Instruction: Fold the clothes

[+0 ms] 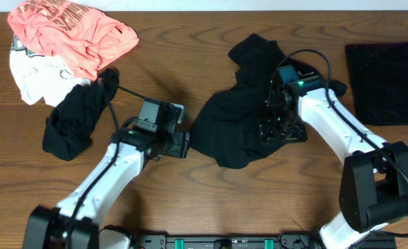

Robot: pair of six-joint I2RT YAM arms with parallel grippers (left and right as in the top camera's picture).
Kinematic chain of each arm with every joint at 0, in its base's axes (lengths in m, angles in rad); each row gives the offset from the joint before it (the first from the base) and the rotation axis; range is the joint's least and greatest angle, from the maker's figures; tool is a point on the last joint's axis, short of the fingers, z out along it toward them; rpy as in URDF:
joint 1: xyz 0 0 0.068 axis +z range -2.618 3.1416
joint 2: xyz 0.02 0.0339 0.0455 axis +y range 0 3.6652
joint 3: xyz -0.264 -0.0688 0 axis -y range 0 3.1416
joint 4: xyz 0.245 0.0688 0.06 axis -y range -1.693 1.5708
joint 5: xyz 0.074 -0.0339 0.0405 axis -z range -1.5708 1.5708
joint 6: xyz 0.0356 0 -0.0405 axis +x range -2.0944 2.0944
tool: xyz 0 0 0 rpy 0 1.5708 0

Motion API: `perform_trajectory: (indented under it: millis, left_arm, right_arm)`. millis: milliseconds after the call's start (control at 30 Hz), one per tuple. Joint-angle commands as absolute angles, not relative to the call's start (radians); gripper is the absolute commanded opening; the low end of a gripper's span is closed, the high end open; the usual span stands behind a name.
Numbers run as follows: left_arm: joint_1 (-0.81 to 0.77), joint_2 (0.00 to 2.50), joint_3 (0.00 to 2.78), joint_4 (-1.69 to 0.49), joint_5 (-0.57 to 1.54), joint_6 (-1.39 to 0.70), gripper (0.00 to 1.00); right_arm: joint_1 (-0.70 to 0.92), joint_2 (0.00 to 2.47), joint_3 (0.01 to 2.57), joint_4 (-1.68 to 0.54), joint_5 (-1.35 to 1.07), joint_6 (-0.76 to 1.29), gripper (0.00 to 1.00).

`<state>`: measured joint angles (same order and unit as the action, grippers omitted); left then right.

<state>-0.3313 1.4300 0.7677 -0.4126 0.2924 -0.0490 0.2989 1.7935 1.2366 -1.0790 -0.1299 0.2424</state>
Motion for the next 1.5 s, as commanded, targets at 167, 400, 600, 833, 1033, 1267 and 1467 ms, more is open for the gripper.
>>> perform_trajectory:
  millis: [167,400,600,833,1033,1267,1467]
  left_arm:
    - [-0.344,1.566,0.757,-0.276,0.371,0.035,0.67]
    - [-0.422,1.622,0.757,-0.196,0.382,0.106,0.67]
    - [-0.451,1.654,0.757,-0.161,0.37,0.119,0.67]
    - [-0.45,1.654,0.757,-0.159,0.37,0.119,0.54]
    - [-0.45,1.693,0.757,-0.144,0.37,0.12,0.5]
    - [-0.45,1.737,0.758,-0.132,0.37,0.115,0.45]
    - [-0.45,1.737,0.757,-0.133,0.37,0.115,0.42]
  right_arm:
    - [0.356,1.79,1.215,-1.067,-0.049,0.326,0.74]
    - [0.367,1.79,1.174,-1.047,-0.049,0.326,0.74]
    - [0.367,1.79,1.168,-1.052,-0.049,0.325,0.74]
    - [0.367,1.79,1.168,-1.046,-0.049,0.325,0.74]
    - [0.367,1.79,1.168,-1.036,-0.049,0.313,0.75]
    - [0.367,1.79,1.16,-0.972,-0.046,0.289,0.75]
    - [0.367,1.79,1.093,-0.87,-0.043,0.271,0.72]
